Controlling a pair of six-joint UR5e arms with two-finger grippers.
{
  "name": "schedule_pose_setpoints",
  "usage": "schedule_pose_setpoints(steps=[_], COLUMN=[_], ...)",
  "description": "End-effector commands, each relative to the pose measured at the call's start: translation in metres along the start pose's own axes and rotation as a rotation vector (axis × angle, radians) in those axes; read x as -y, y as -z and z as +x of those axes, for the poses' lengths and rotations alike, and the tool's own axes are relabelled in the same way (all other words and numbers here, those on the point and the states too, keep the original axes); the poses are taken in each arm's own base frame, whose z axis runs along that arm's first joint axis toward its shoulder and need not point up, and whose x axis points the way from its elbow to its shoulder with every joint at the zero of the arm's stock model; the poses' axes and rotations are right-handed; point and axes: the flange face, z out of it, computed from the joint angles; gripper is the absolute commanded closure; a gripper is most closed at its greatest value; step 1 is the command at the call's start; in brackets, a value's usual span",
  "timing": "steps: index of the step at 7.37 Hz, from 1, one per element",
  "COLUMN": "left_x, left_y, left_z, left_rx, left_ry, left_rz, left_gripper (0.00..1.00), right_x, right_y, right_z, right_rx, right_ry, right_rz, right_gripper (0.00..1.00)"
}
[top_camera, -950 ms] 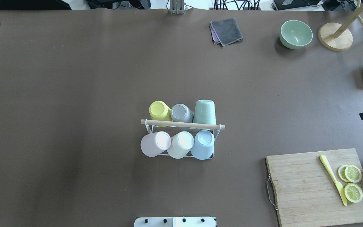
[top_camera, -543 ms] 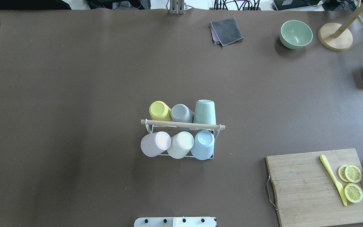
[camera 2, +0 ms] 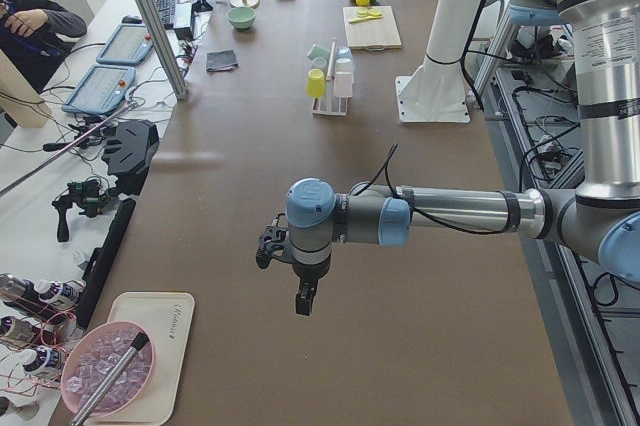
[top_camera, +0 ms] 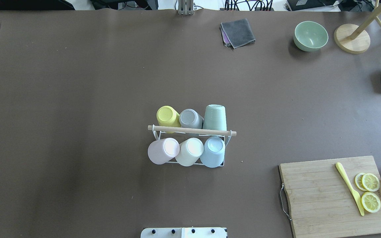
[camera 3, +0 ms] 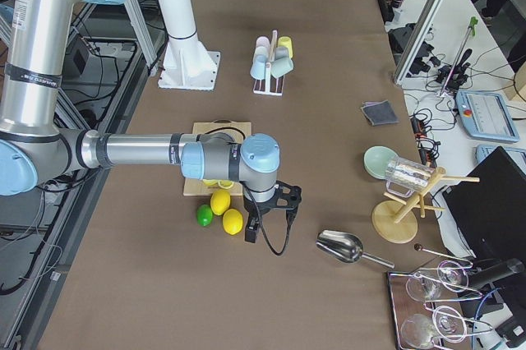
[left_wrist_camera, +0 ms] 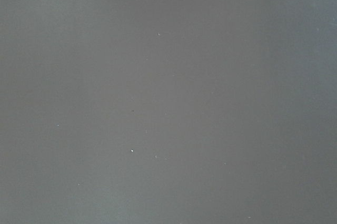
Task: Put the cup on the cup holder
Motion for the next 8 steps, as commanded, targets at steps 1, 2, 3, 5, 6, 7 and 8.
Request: schedule_pose_setpoints(steps=[1,2,3,5,6,7,8], left_x=[-0.001,0.000,0.001,0.001,-0.001,-0.001,-0.003], left_y=[-0.003,-0.001,-0.002,-0.002,-0.006,-0.014,-0.021], left_z=[0.005,0.010,0.010,0.009,0.006,0.000,-0.006], left_rx=[-0.070,-0.123,-0.127,-0.116,-0.112,-0.111,-0.111], left_ry=[0.034,0.158,0.188,0.168,0.152,0.144,0.136], left_rz=[0.000,0.005,0.007,0.022,0.041,0.049,0.058], left_gripper=[0.01,0.01,0.01,0.01,0.01,0.01,0.01], right_x=[-0.002,-0.005,-0.002,0.005,0.006,0.006,0.006], right_y=[-0.006,-0.006,-0.013,-0.009,-0.008,-0.007,-0.003], right_z=[0.016,0.023,0.026,0.023,0.022,0.021,0.024], right_rx=[0.005,0.055,0.096,0.098,0.097,0.095,0.098], right_ry=[-0.045,-0.075,-0.089,-0.080,-0.078,-0.076,-0.082], right_rz=[-0.027,-0.033,-0.045,-0.035,-0.033,-0.030,-0.019], right_gripper=[0.00,0.00,0.00,0.00,0.00,0.00,0.00])
